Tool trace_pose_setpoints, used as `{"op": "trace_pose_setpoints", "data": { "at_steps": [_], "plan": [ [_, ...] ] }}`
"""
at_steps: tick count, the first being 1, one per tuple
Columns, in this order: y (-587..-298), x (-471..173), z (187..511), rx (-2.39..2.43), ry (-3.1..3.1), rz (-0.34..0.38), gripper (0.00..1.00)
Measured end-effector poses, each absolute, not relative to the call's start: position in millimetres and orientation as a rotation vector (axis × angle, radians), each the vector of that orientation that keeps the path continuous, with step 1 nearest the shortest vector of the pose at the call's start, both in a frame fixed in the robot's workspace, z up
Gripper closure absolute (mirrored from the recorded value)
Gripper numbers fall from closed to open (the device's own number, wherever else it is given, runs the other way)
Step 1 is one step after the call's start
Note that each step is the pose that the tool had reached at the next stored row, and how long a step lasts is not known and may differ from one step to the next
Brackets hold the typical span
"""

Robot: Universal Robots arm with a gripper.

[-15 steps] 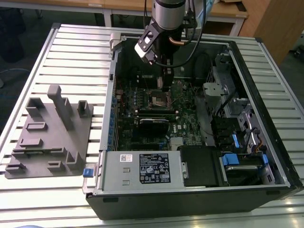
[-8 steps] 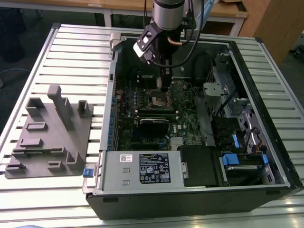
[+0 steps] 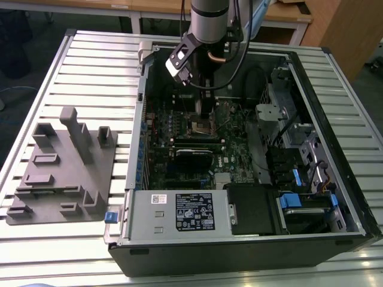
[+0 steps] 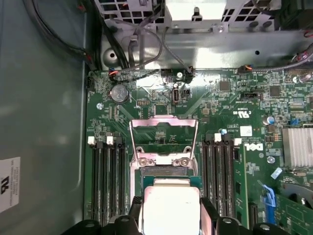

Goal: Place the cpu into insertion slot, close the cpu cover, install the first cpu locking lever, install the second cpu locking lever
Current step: 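Place the cpu into insertion slot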

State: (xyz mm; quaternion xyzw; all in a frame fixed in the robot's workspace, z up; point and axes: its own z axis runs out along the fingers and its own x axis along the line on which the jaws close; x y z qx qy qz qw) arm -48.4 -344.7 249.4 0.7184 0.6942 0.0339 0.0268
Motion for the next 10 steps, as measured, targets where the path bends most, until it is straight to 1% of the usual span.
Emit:
{"op": "trace_pose_setpoints", "data": {
  "at_steps": [10],
  "plan": [
    [-343.1,-49.9,244.8,2.220,2.145,0.106,0.46]
  ]
}}
